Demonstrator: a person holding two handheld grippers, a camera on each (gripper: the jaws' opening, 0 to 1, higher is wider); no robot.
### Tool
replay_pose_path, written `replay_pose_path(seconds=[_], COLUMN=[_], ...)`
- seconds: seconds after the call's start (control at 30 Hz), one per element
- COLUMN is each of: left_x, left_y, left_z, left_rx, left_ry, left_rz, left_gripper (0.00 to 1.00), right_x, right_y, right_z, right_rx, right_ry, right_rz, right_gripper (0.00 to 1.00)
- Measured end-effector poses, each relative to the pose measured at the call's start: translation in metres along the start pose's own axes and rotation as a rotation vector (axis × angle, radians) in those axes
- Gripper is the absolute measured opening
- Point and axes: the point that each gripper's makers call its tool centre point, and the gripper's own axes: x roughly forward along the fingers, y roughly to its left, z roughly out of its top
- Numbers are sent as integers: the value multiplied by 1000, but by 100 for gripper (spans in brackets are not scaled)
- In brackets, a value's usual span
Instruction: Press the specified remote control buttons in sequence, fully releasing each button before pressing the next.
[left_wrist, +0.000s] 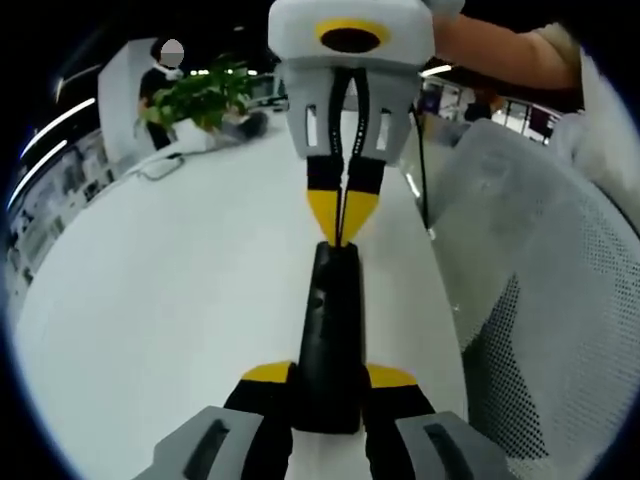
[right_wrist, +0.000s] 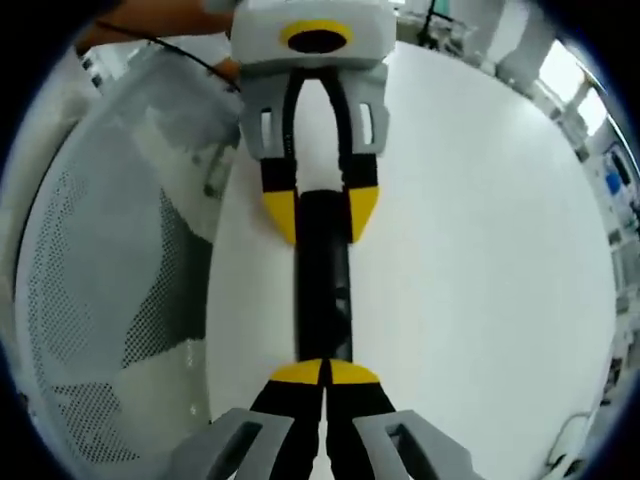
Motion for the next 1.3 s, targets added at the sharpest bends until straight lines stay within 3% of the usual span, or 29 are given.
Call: replay_pose_path(seconds=[0.6, 0.93, 1.3], left_x=[-2, -3, -2], left_y=[-2, -2, -1], left_z=[1, 1, 1], left_rx=[-4, -10, -15], left_ry=[-12, -22, -25], left_rz=[-3, -6, -2], left_gripper=[25, 25, 25], right_x=[9, 11, 10], right_y=[-1, -3, -1], right_z=[-2, -1, 0], right_rx=[-8, 35, 46], right_ry=[29, 57, 99], right_rz=[16, 51, 35], right_gripper=[0, 0, 0])
